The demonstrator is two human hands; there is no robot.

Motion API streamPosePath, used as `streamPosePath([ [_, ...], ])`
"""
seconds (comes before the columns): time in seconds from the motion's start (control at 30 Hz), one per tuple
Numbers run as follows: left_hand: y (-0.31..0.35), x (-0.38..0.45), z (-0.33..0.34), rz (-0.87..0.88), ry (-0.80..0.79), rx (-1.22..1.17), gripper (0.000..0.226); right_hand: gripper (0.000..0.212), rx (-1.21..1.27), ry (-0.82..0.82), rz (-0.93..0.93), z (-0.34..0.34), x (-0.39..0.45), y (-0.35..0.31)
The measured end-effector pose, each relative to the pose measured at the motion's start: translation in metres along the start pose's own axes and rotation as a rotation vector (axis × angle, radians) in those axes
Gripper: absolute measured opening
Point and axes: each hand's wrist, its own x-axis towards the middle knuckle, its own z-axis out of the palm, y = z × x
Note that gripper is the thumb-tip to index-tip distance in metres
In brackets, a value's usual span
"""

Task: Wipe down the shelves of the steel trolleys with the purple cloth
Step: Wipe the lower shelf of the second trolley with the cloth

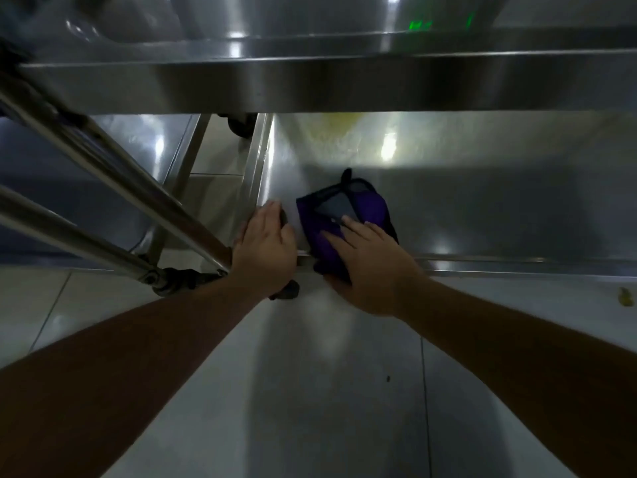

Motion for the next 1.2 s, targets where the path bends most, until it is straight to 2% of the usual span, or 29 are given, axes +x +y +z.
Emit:
streamPosePath([
  [0.1, 0.005, -0.001, 0.001, -0.011, -0.004, 0.03, 0.057, 0.07, -0.036, -0.005, -0.027, 0.001, -0.028, 0.006],
  [0.2, 0.015, -0.008, 0.0, 0.037, -0.042, 0.129, 0.063, 0.063, -0.024, 0.037, -0.009, -0.01, -0.044, 0.006],
  [0.27, 0.026, -0.022, -0.007, 0.042, -0.071, 0.18, 0.068, 0.057, -0.016, 0.006, 0.019, -0.024, -0.057, 0.004],
  [0.4, 0.054, -0.071, -0.032, 0.151, -0.218, 0.367, 0.071, 0.041, 0.045, -0.276, 0.155, -0.055, -0.106, -0.005],
  [0.5, 0.074, -0.121, -0.051, 0.109, -0.376, 0.412, 0.07, 0.019, 0.135, -0.537, 0.345, -0.083, -0.158, -0.018],
  [0.63, 0.102, -0.19, -0.082, 0.057, -0.591, 0.534, 0.067, 0.02, 0.254, -0.657, 0.528, -0.13, -0.225, -0.033],
  [0.9, 0.224, -0.3, -0.22, 0.061, -0.714, 0.468, 0.062, 0.002, 0.348, -0.657, 0.674, -0.311, -0.316, -0.063],
  [1.03, 0.291, -0.332, -0.313, 0.044, -0.692, 0.396, 0.062, 0.007, 0.36, -0.594, 0.658, -0.426, -0.333, -0.075],
  [1.2, 0.357, -0.345, -0.422, 0.134, -0.61, 0.383, 0.052, 0.019, 0.283, -0.551, 0.685, -0.559, -0.338, -0.091],
])
